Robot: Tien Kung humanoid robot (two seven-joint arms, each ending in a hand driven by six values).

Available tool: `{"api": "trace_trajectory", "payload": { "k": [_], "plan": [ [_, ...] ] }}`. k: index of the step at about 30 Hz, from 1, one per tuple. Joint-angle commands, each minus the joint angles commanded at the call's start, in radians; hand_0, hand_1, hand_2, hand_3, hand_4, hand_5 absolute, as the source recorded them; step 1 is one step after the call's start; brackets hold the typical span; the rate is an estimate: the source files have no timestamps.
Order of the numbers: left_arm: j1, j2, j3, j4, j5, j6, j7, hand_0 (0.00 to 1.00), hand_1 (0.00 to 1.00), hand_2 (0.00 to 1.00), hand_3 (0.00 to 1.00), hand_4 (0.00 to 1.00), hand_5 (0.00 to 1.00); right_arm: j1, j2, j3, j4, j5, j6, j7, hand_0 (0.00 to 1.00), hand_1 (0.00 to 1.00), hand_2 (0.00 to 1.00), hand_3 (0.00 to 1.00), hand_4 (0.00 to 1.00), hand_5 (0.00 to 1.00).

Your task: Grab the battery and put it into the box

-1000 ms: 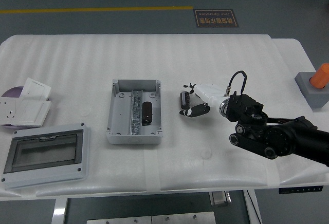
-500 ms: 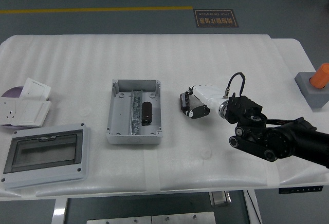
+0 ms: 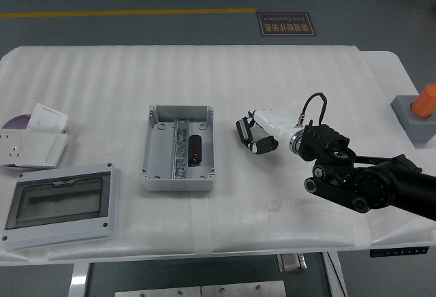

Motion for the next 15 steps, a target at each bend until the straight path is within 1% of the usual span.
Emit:
{"api": "trace_trajectory", "payload": {
  "k": [5, 9, 11, 12, 15],
  "plan": [
    [0.005, -0.002, 0.010, 0.002, -0.010, -0.002, 0.000, 0.617, 0.647, 0.523, 0.560, 0.597, 0.435, -0.023, -0.008, 0.098, 0.083, -0.002, -0.019, -0.004, 0.672, 0.597, 0.604, 0.686, 0.433, 0.165],
    [0.009, -0.005, 0.017, 0.004, -0.017, -0.004, 0.001, 0.617, 0.646, 0.523, 0.560, 0.598, 0.435, -0.047, 0.004, 0.159, 0.159, -0.011, -0.046, 0.009, 0.675, 0.598, 0.602, 0.689, 0.440, 0.173],
    [0.011, -0.006, 0.019, 0.004, -0.019, -0.005, 0.002, 0.617, 0.646, 0.523, 0.560, 0.598, 0.435, -0.056, 0.013, 0.169, 0.201, -0.021, -0.062, 0.016, 0.675, 0.598, 0.602, 0.689, 0.440, 0.173],
    [0.012, -0.006, 0.020, 0.005, -0.020, -0.005, 0.002, 0.617, 0.647, 0.524, 0.561, 0.604, 0.441, -0.059, 0.017, 0.169, 0.219, -0.025, -0.070, 0.019, 0.672, 0.600, 0.599, 0.689, 0.456, 0.192],
    [0.013, -0.007, 0.022, 0.005, -0.022, -0.005, 0.002, 0.617, 0.647, 0.524, 0.561, 0.604, 0.441, -0.060, 0.037, 0.148, 0.259, -0.037, -0.115, 0.035, 0.672, 0.600, 0.599, 0.689, 0.456, 0.192]
  ]
}}
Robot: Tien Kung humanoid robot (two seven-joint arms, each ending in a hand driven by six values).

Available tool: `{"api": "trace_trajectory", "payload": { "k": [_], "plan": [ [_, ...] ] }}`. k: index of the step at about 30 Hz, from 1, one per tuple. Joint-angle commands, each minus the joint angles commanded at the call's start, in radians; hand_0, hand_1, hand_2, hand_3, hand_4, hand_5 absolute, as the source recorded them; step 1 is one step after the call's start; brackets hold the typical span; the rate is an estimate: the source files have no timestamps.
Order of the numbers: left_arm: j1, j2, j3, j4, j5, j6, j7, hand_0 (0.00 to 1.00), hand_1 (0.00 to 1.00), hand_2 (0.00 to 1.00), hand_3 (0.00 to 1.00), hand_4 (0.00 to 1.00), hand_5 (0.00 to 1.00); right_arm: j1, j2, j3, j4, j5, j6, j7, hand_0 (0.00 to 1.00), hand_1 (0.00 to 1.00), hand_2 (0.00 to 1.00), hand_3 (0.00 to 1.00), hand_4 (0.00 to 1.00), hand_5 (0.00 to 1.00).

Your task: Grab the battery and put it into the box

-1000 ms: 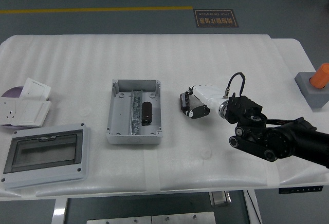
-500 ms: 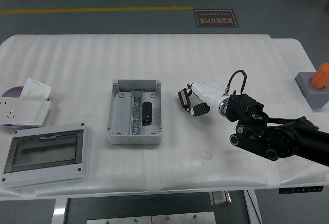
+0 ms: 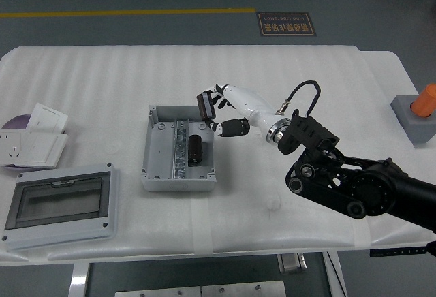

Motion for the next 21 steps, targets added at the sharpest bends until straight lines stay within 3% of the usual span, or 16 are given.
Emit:
{"api": "trace_trajectory", "payload": {
  "k": [5, 8, 9, 14, 15, 21],
  "plan": [
    [-0.001, -0.001, 0.002, 0.000, -0.001, 0.000, 0.000, 0.617, 0.647, 0.523, 0.560, 0.611, 0.450, 0.000, 0.039, -0.062, -0.005, -0.024, -0.043, -0.002, 0.680, 0.609, 0.641, 0.701, 0.486, 0.233],
    [-0.002, -0.001, 0.004, 0.000, -0.001, 0.000, 0.000, 0.617, 0.647, 0.523, 0.560, 0.611, 0.450, -0.001, 0.051, -0.102, -0.021, -0.024, -0.042, -0.014, 0.680, 0.609, 0.641, 0.701, 0.486, 0.233],
    [-0.001, 0.000, 0.004, 0.000, -0.001, 0.000, 0.000, 0.617, 0.647, 0.524, 0.561, 0.616, 0.453, -0.002, 0.052, -0.110, -0.024, -0.024, -0.039, -0.018, 0.763, 0.752, 0.875, 0.931, 0.686, 0.366],
    [0.000, 0.000, 0.006, 0.000, -0.002, -0.002, 0.001, 0.617, 0.647, 0.524, 0.561, 0.616, 0.453, -0.005, 0.056, -0.132, -0.043, -0.014, -0.023, -0.032, 0.763, 0.752, 0.875, 0.931, 0.686, 0.366],
    [0.000, 0.000, 0.006, 0.000, -0.002, -0.002, 0.001, 0.617, 0.646, 0.523, 0.560, 0.620, 0.455, -0.006, 0.056, -0.133, -0.046, -0.013, -0.022, -0.033, 0.901, 0.908, 0.998, 0.998, 0.773, 0.410],
    [0.000, 0.000, 0.005, 0.000, -0.001, -0.002, 0.002, 0.617, 0.647, 0.524, 0.559, 0.619, 0.456, -0.015, 0.057, -0.130, -0.057, -0.007, -0.013, -0.038, 0.930, 0.928, 0.998, 0.998, 0.792, 0.426]
  ]
}}
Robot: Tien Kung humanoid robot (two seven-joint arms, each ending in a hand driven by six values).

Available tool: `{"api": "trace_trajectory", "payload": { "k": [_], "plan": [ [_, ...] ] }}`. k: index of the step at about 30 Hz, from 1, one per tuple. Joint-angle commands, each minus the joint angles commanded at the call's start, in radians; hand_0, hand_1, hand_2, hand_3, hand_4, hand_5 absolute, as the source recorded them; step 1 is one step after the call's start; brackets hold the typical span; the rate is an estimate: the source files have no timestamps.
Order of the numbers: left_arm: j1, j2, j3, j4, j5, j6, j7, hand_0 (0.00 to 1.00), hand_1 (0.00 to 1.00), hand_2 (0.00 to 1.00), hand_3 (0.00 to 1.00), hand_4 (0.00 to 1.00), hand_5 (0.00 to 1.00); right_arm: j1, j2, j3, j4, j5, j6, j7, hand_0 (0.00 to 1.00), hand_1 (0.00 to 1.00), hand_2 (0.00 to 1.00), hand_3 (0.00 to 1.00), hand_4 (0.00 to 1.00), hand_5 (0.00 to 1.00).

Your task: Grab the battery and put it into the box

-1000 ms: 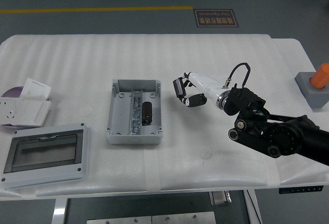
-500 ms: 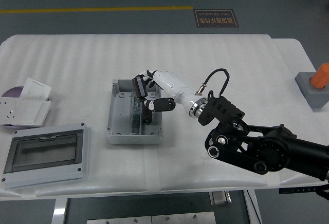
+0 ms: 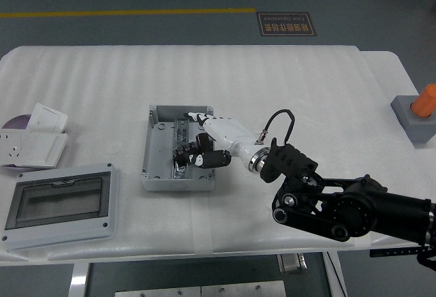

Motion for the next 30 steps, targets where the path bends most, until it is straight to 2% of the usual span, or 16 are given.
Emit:
{"api": "trace_trajectory", "payload": {
  "k": [6, 10, 14, 17, 23, 24, 29, 30],
  "plan": [
    [0.002, -0.002, -0.004, 0.000, 0.002, 0.000, 0.000, 0.617, 0.647, 0.523, 0.559, 0.621, 0.456, -0.026, -0.021, 0.067, 0.012, -0.010, -0.001, 0.007, 0.942, 0.936, 0.998, 0.998, 0.811, 0.441],
    [0.005, -0.005, -0.011, 0.000, 0.005, 0.000, 0.000, 0.617, 0.647, 0.523, 0.559, 0.621, 0.456, -0.075, -0.068, 0.155, 0.037, -0.030, -0.009, 0.022, 0.942, 0.936, 0.998, 0.998, 0.811, 0.441],
    [0.010, -0.009, -0.017, 0.000, 0.004, -0.001, 0.001, 0.617, 0.647, 0.523, 0.559, 0.622, 0.449, -0.153, -0.123, 0.269, 0.062, -0.049, -0.015, 0.041, 0.945, 0.935, 0.998, 0.998, 0.814, 0.445],
    [0.014, -0.012, -0.020, 0.001, 0.004, -0.002, 0.001, 0.617, 0.647, 0.523, 0.559, 0.622, 0.449, -0.207, -0.150, 0.353, 0.075, -0.044, -0.020, 0.063, 0.945, 0.935, 0.998, 0.998, 0.814, 0.445],
    [0.019, -0.019, -0.033, 0.000, 0.009, -0.002, 0.001, 0.617, 0.647, 0.523, 0.559, 0.618, 0.442, -0.339, -0.178, 0.543, 0.110, 0.031, -0.028, 0.174, 0.935, 0.920, 0.994, 0.998, 0.815, 0.451],
    [0.020, -0.020, -0.033, 0.000, 0.009, -0.003, 0.001, 0.617, 0.647, 0.522, 0.558, 0.617, 0.438, -0.368, -0.181, 0.579, 0.117, 0.041, -0.026, 0.198, 0.913, 0.898, 0.966, 0.998, 0.811, 0.457],
    [0.023, -0.022, -0.031, 0.000, 0.009, -0.004, 0.002, 0.617, 0.647, 0.522, 0.558, 0.617, 0.438, -0.486, -0.197, 0.720, 0.146, 0.090, -0.013, 0.285, 0.913, 0.898, 0.966, 0.998, 0.811, 0.457],
    [0.021, -0.021, -0.030, 0.000, 0.010, -0.004, 0.002, 0.617, 0.647, 0.522, 0.557, 0.619, 0.438, -0.511, -0.196, 0.747, 0.149, 0.107, -0.009, 0.305, 0.849, 0.847, 0.920, 0.976, 0.811, 0.463]
  ]
}}
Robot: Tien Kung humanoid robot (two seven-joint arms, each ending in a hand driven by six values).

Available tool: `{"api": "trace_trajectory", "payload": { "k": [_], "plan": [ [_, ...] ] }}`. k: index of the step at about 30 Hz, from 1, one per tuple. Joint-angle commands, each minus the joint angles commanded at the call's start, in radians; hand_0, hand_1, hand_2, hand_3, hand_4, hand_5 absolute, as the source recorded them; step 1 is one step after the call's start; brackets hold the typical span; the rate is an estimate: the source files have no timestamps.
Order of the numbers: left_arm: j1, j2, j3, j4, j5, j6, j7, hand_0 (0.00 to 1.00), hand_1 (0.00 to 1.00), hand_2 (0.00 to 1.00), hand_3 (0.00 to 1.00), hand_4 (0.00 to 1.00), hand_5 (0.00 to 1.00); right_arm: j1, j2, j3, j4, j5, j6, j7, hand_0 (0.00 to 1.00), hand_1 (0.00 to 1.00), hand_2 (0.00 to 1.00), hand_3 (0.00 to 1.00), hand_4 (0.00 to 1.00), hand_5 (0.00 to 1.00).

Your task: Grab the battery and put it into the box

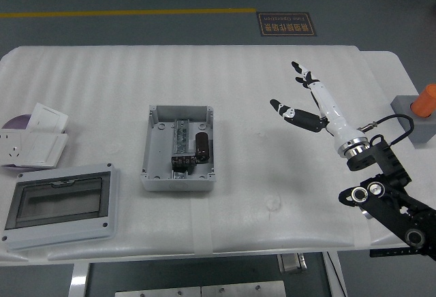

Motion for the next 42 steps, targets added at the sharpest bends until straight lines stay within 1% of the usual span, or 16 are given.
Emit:
{"api": "trace_trajectory", "payload": {
  "k": [5, 6, 7, 11, 12, 17, 18, 23, 24, 27, 29, 30, 35, 36, 41, 42],
  "plan": [
    [-0.006, 0.006, 0.000, -0.001, 0.005, 0.002, 0.002, 0.617, 0.647, 0.522, 0.557, 0.619, 0.438, -0.109, 0.031, 0.120, -0.013, 0.101, 0.026, 0.099, 0.849, 0.847, 0.920, 0.976, 0.811, 0.463],
    [-0.006, 0.007, -0.002, -0.001, 0.007, 0.003, 0.002, 0.617, 0.647, 0.522, 0.555, 0.620, 0.438, -0.128, 0.040, 0.144, -0.018, 0.127, 0.036, 0.122, 0.825, 0.831, 0.899, 0.951, 0.812, 0.469],
    [-0.005, 0.008, -0.003, -0.002, 0.008, 0.003, 0.003, 0.617, 0.647, 0.522, 0.555, 0.620, 0.438, -0.141, 0.048, 0.165, -0.022, 0.150, 0.045, 0.141, 0.825, 0.831, 0.899, 0.951, 0.812, 0.469],
    [0.006, 0.006, -0.009, -0.002, 0.012, 0.003, 0.005, 0.617, 0.647, 0.522, 0.555, 0.620, 0.438, -0.169, 0.068, 0.245, -0.041, 0.283, 0.117, 0.230, 0.825, 0.831, 0.899, 0.951, 0.812, 0.469],
    [0.008, 0.004, -0.010, -0.002, 0.012, 0.003, 0.005, 0.617, 0.647, 0.521, 0.555, 0.618, 0.430, -0.171, 0.069, 0.254, -0.046, 0.319, 0.135, 0.249, 0.793, 0.789, 0.846, 0.880, 0.818, 0.485],
    [0.015, -0.005, -0.017, -0.002, 0.015, 0.001, 0.006, 0.617, 0.647, 0.521, 0.555, 0.618, 0.430, -0.177, 0.077, 0.280, -0.057, 0.517, 0.239, 0.319, 0.793, 0.789, 0.846, 0.880, 0.818, 0.485],
    [0.014, -0.007, -0.019, -0.002, 0.015, 0.001, 0.006, 0.617, 0.647, 0.520, 0.551, 0.620, 0.426, -0.179, 0.079, 0.283, -0.057, 0.553, 0.258, 0.325, 0.738, 0.741, 0.776, 0.782, 0.831, 0.561],
    [0.012, -0.009, -0.024, -0.002, 0.019, 0.001, 0.005, 0.617, 0.647, 0.520, 0.551, 0.620, 0.426, -0.185, 0.088, 0.285, -0.049, 0.742, 0.362, 0.330, 0.738, 0.741, 0.776, 0.782, 0.831, 0.561],
    [0.012, -0.009, -0.024, -0.002, 0.019, 0.001, 0.005, 0.618, 0.647, 0.522, 0.549, 0.623, 0.414, -0.186, 0.088, 0.283, -0.045, 0.784, 0.384, 0.327, 0.727, 0.726, 0.743, 0.735, 0.851, 0.670],
    [0.010, -0.008, -0.031, -0.003, 0.022, 0.001, 0.005, 0.618, 0.647, 0.522, 0.549, 0.623, 0.414, -0.188, 0.090, 0.280, -0.029, 0.892, 0.441, 0.307, 0.727, 0.726, 0.743, 0.735, 0.851, 0.670],
    [0.009, -0.008, -0.033, -0.003, 0.023, 0.001, 0.005, 0.618, 0.647, 0.522, 0.549, 0.623, 0.414, -0.188, 0.091, 0.280, -0.024, 0.960, 0.467, 0.297, 0.727, 0.726, 0.743, 0.735, 0.851, 0.670],
    [0.008, -0.008, -0.034, -0.003, 0.024, 0.002, 0.005, 0.618, 0.647, 0.521, 0.551, 0.619, 0.398, -0.187, 0.092, 0.281, -0.023, 0.995, 0.475, 0.293, 0.723, 0.723, 0.735, 0.728, 0.867, 0.711],
    [0.003, -0.008, -0.036, -0.004, 0.026, 0.002, 0.005, 0.618, 0.647, 0.521, 0.551, 0.619, 0.398, -0.190, 0.095, 0.290, -0.023, 1.125, 0.486, 0.280, 0.723, 0.723, 0.735, 0.728, 0.867, 0.711],
    [0.003, -0.008, -0.037, -0.004, 0.026, 0.002, 0.005, 0.619, 0.648, 0.522, 0.549, 0.617, 0.397, -0.192, 0.096, 0.294, -0.022, 1.140, 0.485, 0.277, 0.724, 0.710, 0.728, 0.723, 0.865, 0.728],
    [0.002, -0.009, -0.034, -0.003, 0.023, 0.002, 0.005, 0.619, 0.648, 0.522, 0.549, 0.617, 0.397, -0.199, 0.097, 0.317, -0.016, 1.158, 0.479, 0.267, 0.724, 0.710, 0.728, 0.723, 0.865, 0.728],
    [0.002, -0.009, -0.033, -0.003, 0.022, 0.002, 0.005, 0.619, 0.648, 0.522, 0.550, 0.614, 0.378, -0.200, 0.097, 0.323, -0.014, 1.154, 0.478, 0.265, 0.724, 0.701, 0.719, 0.712, 0.856, 0.727]
  ]
}}
